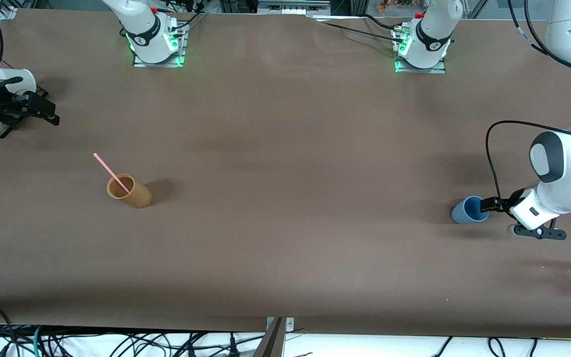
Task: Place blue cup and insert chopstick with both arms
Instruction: 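Lower the left gripper around the blue cup and close it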
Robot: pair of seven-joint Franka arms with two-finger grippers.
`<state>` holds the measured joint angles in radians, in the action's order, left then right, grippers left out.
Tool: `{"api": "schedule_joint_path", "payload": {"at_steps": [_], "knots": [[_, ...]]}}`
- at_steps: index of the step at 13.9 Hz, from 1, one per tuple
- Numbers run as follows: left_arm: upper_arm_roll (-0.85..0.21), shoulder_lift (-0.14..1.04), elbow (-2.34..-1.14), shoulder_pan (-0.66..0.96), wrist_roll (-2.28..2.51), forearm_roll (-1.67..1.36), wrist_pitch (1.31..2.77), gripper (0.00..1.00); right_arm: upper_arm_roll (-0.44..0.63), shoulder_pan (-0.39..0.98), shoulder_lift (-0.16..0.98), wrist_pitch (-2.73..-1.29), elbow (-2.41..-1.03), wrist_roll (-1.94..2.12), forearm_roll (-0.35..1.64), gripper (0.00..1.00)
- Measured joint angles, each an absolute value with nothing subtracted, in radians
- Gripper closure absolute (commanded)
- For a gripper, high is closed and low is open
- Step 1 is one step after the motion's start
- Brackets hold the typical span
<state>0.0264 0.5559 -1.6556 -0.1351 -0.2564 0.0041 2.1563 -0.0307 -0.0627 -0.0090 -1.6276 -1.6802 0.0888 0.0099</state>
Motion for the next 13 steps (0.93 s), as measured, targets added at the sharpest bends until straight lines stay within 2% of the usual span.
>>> {"api": "schedule_joint_path", "payload": {"at_steps": [3,6,7,8,9,10,11,13], "knots": [[0.025,0.567,-1.664,-0.134,-0.256,0.004,2.165,0.00,-0.031,-0.063,-0.009,-1.628,-1.680,0.089,0.010,0.00],[0.024,0.572,-1.715,-0.130,-0.256,0.004,2.238,0.00,-0.031,-0.063,-0.009,-1.627,-1.680,0.089,0.010,0.00],[0.025,0.572,-1.733,-0.130,-0.256,0.004,2.260,0.03,-0.031,-0.063,-0.009,-1.626,-1.680,0.089,0.010,0.00],[0.026,0.572,-1.748,-0.130,-0.256,0.004,2.281,0.19,-0.031,-0.063,-0.009,-1.626,-1.680,0.089,0.010,0.00],[0.027,0.572,-1.758,-0.131,-0.256,0.004,2.292,0.49,-0.031,-0.063,-0.009,-1.626,-1.680,0.089,0.010,0.00],[0.028,0.572,-1.763,-0.131,-0.256,0.004,2.296,0.73,-0.031,-0.063,-0.009,-1.626,-1.680,0.089,0.010,0.00],[0.028,0.572,-1.763,-0.131,-0.256,0.004,2.296,0.84,-0.031,-0.063,-0.009,-1.626,-1.680,0.089,0.010,0.00],[0.030,0.572,-1.763,-0.131,-0.256,0.004,2.296,0.97,-0.031,-0.063,-0.009,-1.626,-1.680,0.089,0.010,0.00]]}}
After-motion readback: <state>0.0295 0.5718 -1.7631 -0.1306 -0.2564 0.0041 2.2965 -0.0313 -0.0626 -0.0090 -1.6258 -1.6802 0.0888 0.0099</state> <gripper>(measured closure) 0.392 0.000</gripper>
